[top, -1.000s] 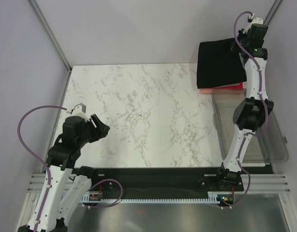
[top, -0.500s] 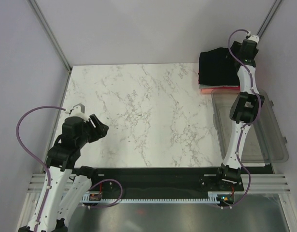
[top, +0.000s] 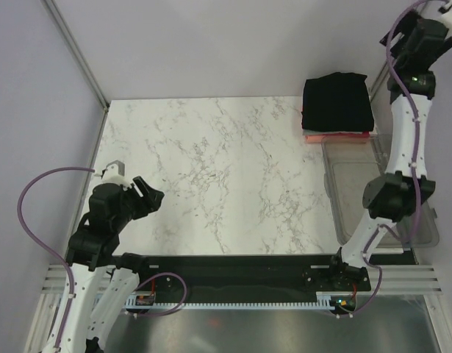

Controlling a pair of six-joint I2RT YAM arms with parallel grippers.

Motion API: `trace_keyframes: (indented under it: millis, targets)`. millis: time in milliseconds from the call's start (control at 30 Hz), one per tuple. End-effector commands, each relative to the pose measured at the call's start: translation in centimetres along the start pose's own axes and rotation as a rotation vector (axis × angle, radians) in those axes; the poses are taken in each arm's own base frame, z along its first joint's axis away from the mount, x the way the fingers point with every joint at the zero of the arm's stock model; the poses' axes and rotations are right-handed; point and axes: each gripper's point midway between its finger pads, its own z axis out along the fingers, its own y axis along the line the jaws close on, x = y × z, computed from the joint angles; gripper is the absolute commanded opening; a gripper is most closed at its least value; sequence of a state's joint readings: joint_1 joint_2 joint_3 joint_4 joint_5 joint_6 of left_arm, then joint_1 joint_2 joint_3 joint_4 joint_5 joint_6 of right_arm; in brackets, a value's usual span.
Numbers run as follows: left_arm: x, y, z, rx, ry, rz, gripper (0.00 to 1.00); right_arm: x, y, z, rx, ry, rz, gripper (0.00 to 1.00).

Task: Fold and stack the t-shirts
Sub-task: Reset both grippers

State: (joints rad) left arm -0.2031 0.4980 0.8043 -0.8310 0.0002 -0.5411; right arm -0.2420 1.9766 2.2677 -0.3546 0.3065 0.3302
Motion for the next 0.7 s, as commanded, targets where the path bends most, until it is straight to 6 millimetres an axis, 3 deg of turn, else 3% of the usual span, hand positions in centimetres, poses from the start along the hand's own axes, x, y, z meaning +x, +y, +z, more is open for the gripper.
trace_keyframes:
  millis: [0,33,67,100,133,167,200,233,267,300,333,367,400,433,467,500,533,567,667]
  targets:
    - [-0.8,-0.2,-0.2,0.006,-0.043,-0.020,0.68,-7.9,2.3,-9.1,-0.151,-0.071,0.162,0.98]
    - [-0.7,-0.1,-0.2,0.003,-0.041,-0.022,0.68,-4.8,2.3,-9.7,-0.182,0.025,0.168,0.98]
    - [-0.8,-0.2,-0.3,0.006,-0.045,-0.020,0.68,-3.5,3.9,-11.7,-0.290,0.092,0.194,0.98]
    - [-0.9,-0.2,-0.4,0.008,-0.049,-0.020,0.68,-4.6,4.7,-15.3,-0.379,0.096,0.217,0.98]
    - [-0.9,-0.2,-0.4,0.008,-0.052,-0.019,0.68,0.2,4.3,-15.8,-0.390,0.212,0.248,0.98]
    - [-0.9,-0.2,-0.4,0.011,-0.053,-0.019,0.68,2.1,5.1,-17.9,-0.463,0.281,0.277,0.98]
    - [-0.9,-0.2,-0.5,0.013,-0.055,-0.019,0.68,1.6,5.1,-21.1,-0.521,0.271,0.295,0.98]
    - [-1.0,-0.3,-0.6,0.019,-0.060,-0.019,0.68,4.6,5.0,-23.9,-0.560,0.338,0.310,0.98]
    - [-1.0,-0.3,-0.6,0.020,-0.062,-0.019,0.68,7.8,4.8,-23.9,-0.545,0.410,0.310,0.98]
    - [-0.9,-0.4,-0.7,0.023,-0.059,-0.017,0.68,7.6,5.1,-27.0,-0.604,0.404,0.306,0.98]
    - [-0.9,-0.4,-0.7,0.026,-0.060,-0.015,0.68,11.5,4.5,-28.4,-0.602,0.479,0.290,0.98]
    - [-0.9,-0.4,-0.7,0.025,-0.059,-0.015,0.68,13.3,5.7,-31.1,-0.663,0.529,0.274,0.98]
    - [-1.0,-0.4,-0.7,0.026,-0.061,-0.014,0.68,13.1,5.1,-32.8,-0.664,0.500,0.278,0.98]
    - [-1.0,-0.4,-0.7,0.026,-0.061,-0.014,0.68,16.7,4.7,-34.5,-0.656,0.582,0.269,0.98]
    - [-0.9,-0.4,-0.7,0.026,-0.061,-0.014,0.68,18.0,5.3,-36.7,-0.688,0.636,0.295,0.98]
    - [-1.0,-0.4,-0.7,0.027,-0.063,-0.014,0.68,18.1,5.1,-38.3,-0.718,0.627,0.310,0.98]
    - [-1.0,-0.4,-0.7,0.029,-0.065,-0.014,0.68,20.3,4.6,-38.8,-0.704,0.654,0.315,0.98]
    - [-1.0,-0.4,-0.7,0.028,-0.064,-0.014,0.68,21.0,4.9,-40.0,-0.734,0.670,0.315,0.98]
    - [-1.0,-0.4,-0.8,0.029,-0.067,-0.014,0.68,22.3,4.4,-41.0,-0.718,0.705,0.258,0.98]
